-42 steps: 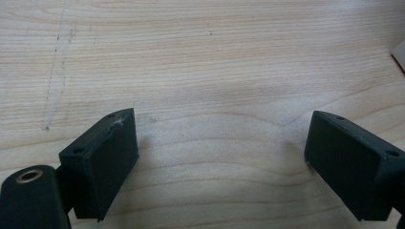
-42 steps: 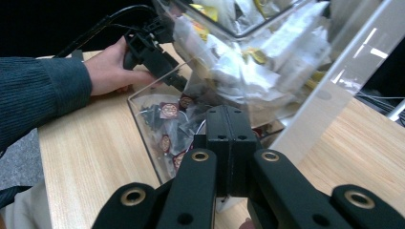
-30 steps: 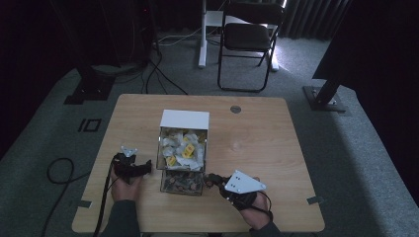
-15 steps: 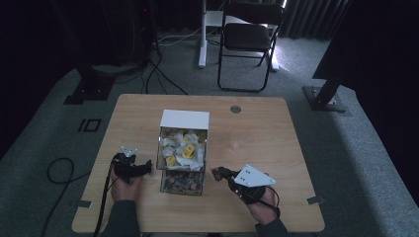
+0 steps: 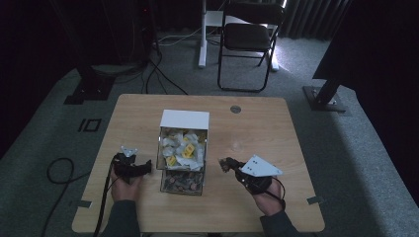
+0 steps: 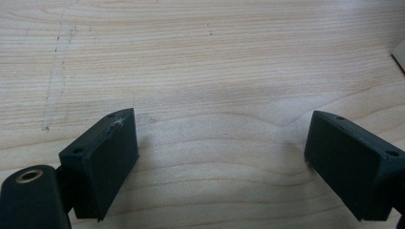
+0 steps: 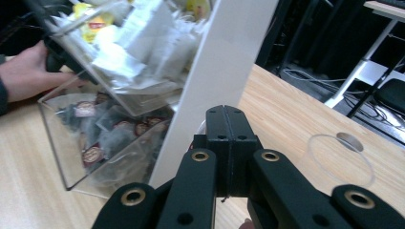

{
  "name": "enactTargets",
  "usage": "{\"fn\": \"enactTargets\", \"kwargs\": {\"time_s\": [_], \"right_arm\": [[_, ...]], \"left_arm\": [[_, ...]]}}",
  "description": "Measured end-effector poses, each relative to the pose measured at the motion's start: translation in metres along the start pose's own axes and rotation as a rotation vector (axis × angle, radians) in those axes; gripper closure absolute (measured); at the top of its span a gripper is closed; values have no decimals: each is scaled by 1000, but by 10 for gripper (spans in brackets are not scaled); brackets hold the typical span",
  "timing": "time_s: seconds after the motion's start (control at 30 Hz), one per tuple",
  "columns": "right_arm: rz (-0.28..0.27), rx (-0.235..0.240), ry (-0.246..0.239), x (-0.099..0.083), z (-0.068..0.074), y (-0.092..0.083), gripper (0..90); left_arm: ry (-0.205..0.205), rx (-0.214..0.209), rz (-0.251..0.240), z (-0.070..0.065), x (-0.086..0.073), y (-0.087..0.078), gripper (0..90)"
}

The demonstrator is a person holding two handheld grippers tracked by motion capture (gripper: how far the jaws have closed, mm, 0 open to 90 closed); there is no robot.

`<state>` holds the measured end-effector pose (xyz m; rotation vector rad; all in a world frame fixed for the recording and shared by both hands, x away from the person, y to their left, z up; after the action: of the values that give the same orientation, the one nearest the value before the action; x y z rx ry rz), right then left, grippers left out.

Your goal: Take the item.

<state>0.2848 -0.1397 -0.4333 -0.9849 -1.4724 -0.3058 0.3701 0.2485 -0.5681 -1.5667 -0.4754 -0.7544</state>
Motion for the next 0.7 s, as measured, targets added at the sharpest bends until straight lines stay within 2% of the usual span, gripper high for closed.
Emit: {"fn": "enactTargets", "kwargs": {"time_s": [0.7], "right_arm": [[7, -70, 20, 7, -35, 9, 900]], "left_arm": [[-1, 0, 0, 0, 0, 0, 115]]}}
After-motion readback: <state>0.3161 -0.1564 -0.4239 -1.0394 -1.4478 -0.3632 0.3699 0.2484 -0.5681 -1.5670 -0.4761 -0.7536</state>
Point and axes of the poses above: each handheld gripper's, and its own axes: y roughly forward along the jaws, x roughly out of its top, z roughly to its left, the point moved 3 cm from there along y, roughly forward along the jaws, and after that the axes turned 2 degrees about -x, right-handed, at the moved point
